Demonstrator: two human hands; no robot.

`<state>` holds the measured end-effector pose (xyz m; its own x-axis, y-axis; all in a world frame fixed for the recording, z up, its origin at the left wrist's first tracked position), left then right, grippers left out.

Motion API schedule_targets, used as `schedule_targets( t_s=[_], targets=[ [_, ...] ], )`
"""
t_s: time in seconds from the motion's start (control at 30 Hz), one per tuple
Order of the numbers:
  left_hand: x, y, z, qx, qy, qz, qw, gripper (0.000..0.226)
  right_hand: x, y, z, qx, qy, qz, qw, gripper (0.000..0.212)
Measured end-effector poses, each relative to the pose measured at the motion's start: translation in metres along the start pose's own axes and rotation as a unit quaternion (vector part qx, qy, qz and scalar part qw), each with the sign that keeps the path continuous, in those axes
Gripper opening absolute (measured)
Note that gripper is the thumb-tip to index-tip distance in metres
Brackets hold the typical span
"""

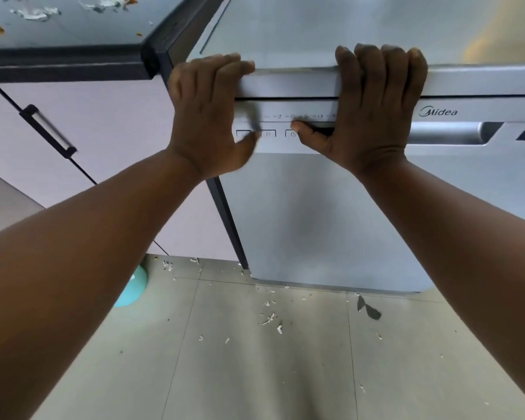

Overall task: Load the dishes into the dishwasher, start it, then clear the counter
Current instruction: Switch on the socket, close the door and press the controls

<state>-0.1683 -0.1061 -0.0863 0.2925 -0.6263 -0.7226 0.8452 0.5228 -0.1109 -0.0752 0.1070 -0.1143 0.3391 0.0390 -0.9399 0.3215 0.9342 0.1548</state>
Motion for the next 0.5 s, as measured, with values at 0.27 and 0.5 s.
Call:
schedule_targets(
  t_s=[0.27, 0.5],
  targets=[
    [-0.007, 0.011, 0.022, -0.016, -0.141, 0.061, 0.988, 0.081, -0.007, -0.006, 0.018, -0.024, -0.089, -0.021, 0.996, 0.074],
    [-0.026, 0.030, 0.041, 0.020, -0.186, 0.180, 0.966, 0.058, -0.015, -0.012, 0.033, 0.010, -0.164, -0.017, 0.986, 0.069]
  ],
)
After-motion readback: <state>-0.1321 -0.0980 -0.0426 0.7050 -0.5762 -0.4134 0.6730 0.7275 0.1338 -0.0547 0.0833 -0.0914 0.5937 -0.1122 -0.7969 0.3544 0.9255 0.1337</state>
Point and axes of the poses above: each hand's wrist, its own x-axis away from the middle knuckle, its own z-axis out of the back of the hand, y = z × x, the point moved 1 cm from there along -x, towards the middle knuckle, and after that the axes turned 8 degrees about -y, right-handed, at the moved point
